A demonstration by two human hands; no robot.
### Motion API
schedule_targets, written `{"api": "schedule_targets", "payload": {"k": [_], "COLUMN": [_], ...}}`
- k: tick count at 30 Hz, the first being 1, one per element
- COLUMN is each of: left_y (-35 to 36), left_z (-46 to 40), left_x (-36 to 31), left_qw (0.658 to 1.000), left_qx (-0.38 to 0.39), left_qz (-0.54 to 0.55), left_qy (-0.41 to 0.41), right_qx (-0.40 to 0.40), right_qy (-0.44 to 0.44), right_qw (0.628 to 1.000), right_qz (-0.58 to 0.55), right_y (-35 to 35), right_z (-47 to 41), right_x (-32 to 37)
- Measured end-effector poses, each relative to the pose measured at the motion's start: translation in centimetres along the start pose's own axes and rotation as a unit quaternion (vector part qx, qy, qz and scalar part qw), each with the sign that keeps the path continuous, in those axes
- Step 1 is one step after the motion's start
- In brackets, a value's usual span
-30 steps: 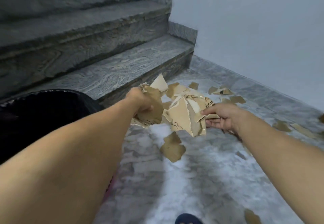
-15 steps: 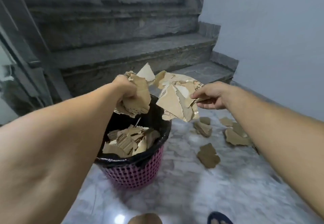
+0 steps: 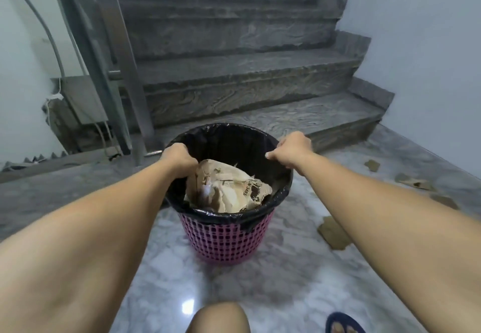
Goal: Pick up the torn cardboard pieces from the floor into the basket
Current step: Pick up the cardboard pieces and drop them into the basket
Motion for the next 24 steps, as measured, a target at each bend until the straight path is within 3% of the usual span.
{"api": "schedule_targets", "payload": {"k": [2,4,8,12,19,24], "left_y": [0.0,0.7,1.5,1.3,6.3,10.0], "left_z": [0.1,0.2,-0.1,-0.9,-2.7,-3.9], "left_x": [0.5,1.3,2.5,1.5,-5.2,-10.0], "left_qw": [0.994,0.985,0.993,0.992,0.992,0.989], "left_qx": [-0.035,-0.042,-0.079,-0.112,-0.088,-0.066], "left_qz": [-0.098,-0.166,-0.086,-0.058,0.068,0.044], "left_qy": [0.027,0.022,-0.020,-0.003,0.067,0.124], "right_qx": [-0.061,-0.041,0.072,0.030,-0.062,-0.089], "right_qy": [-0.008,0.017,0.090,0.076,0.116,0.160], "right_qw": [0.996,0.996,0.993,0.995,0.988,0.972], "right_qz": [0.056,0.081,-0.017,-0.061,-0.086,-0.151], "right_y": [-0.9,-0.6,1.8,0.9,-5.2,-7.6], "right_z": [0.2,0.3,-0.1,-2.3,-6.5,-8.7], "right_x": [-0.5,-1.7,-4.4,-5.6,-10.6,-13.9]}}
Point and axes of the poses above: each hand's wrist, its own z-axis away from the middle knuckle, its own y-axis out of the palm, x = y × z, the point moved 7 cm from there along -z, towards the middle knuckle, and after that the axes turned 10 degrees about y, right-handed, at the moved point
